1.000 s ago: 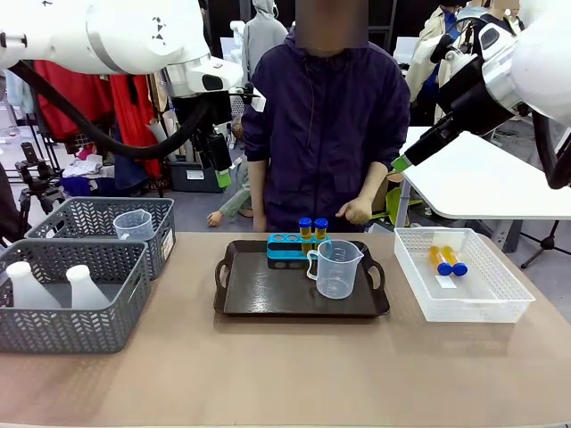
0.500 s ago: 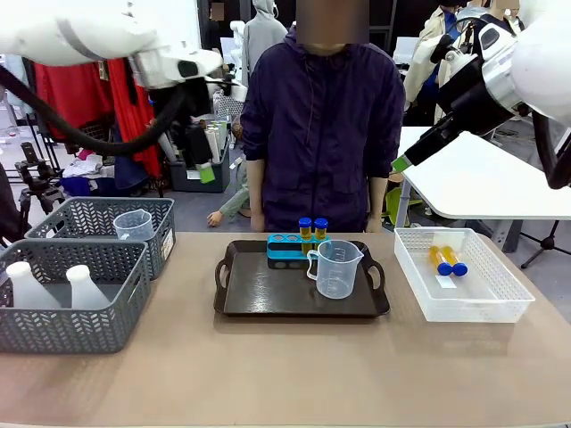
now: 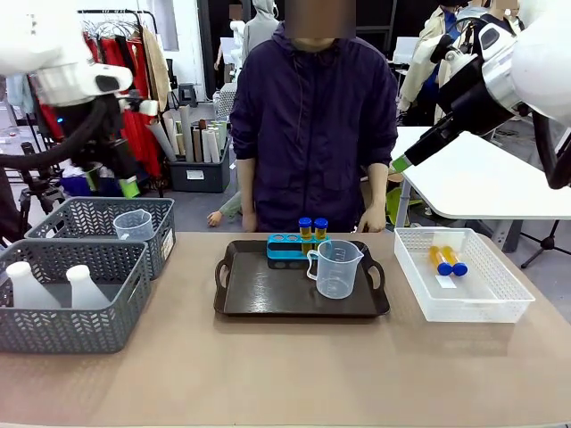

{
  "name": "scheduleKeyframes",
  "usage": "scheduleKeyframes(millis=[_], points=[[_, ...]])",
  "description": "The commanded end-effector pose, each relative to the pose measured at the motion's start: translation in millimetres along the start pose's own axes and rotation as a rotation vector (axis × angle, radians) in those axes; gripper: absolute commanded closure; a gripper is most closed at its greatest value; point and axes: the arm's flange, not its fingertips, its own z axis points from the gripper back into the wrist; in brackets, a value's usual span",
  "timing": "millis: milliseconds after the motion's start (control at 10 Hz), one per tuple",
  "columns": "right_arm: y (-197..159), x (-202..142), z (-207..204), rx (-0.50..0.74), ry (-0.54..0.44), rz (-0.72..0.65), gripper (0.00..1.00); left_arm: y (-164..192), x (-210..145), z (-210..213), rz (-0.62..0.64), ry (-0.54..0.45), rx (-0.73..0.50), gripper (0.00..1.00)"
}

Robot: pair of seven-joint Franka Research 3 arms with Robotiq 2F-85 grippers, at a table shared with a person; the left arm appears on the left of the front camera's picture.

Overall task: Prepare the laboratory tools.
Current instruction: Pick up one Small flask and place it on the Handle tray.

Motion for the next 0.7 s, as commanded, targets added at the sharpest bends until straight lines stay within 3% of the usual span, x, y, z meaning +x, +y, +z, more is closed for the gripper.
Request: scheduleKeyframes(millis=[0, 200, 300, 500, 600], points=[[-1, 0, 0, 0.012, -0.007, 0.002, 0.0, 18, -16, -13, 0.108, 0.012, 0.108, 0.0], [-1, 0, 0, 0.012, -0.007, 0.002, 0.0, 51, -29, -21, 0.255, 0.063, 0.188, 0.0], [-1, 0, 0, 0.012, -0.007, 0.002, 0.0, 63, -34, -27, 0.321, 0.039, 0.169, 0.0], [-1, 0, 0, 0.012, -0.007, 0.002, 0.0, 61, -22, -36, 0.322, 0.006, 0.122, 0.0], [-1, 0, 0, 0.012, -0.007, 0.002, 0.0, 71, -35, -26, 0.3, 0.051, 0.157, 0.0]])
